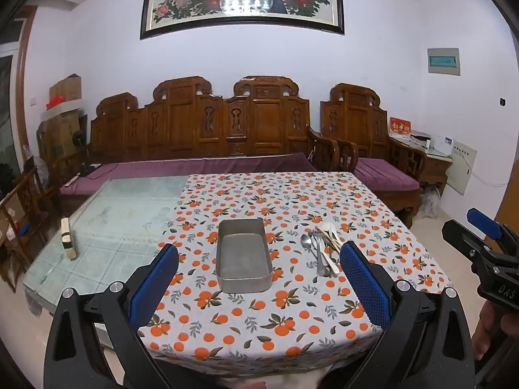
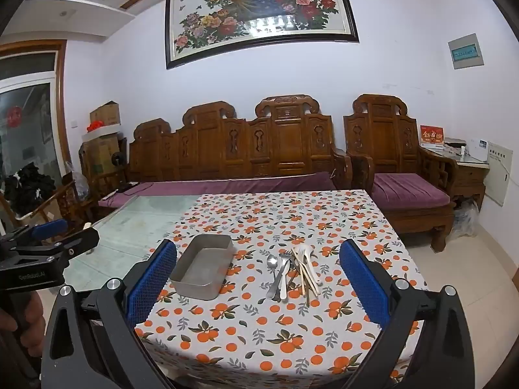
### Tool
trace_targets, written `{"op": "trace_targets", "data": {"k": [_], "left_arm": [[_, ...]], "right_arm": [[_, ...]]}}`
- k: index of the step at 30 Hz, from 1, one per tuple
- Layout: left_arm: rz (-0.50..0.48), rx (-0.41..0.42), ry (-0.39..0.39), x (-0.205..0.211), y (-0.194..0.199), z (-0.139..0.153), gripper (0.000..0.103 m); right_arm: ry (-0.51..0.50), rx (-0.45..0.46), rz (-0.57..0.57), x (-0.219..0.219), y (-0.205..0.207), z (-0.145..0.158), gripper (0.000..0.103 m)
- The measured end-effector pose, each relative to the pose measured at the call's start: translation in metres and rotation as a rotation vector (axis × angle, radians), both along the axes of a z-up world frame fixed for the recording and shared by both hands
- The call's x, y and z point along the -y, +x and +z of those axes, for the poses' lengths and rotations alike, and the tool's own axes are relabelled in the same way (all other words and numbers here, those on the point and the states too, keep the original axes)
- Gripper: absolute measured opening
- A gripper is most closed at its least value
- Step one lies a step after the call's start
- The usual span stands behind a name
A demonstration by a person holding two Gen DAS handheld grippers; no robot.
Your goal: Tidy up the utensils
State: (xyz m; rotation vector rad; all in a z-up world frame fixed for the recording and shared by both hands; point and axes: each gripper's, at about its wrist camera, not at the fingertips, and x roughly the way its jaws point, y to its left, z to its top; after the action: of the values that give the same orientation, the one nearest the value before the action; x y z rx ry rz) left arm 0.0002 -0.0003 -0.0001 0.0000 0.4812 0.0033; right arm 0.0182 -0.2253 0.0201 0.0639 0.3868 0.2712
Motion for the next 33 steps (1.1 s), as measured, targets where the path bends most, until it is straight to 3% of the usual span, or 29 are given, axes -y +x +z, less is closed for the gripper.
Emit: {"op": "trace_targets", "data": {"k": [33], "left_arm": [[-0.001,0.008,-0.003,0.0044,0.0005,0.0011,0.097]], "right_arm": [[0.006,0.007,0.002,-0.0015,-0.0038,0.0041,0.101]]}}
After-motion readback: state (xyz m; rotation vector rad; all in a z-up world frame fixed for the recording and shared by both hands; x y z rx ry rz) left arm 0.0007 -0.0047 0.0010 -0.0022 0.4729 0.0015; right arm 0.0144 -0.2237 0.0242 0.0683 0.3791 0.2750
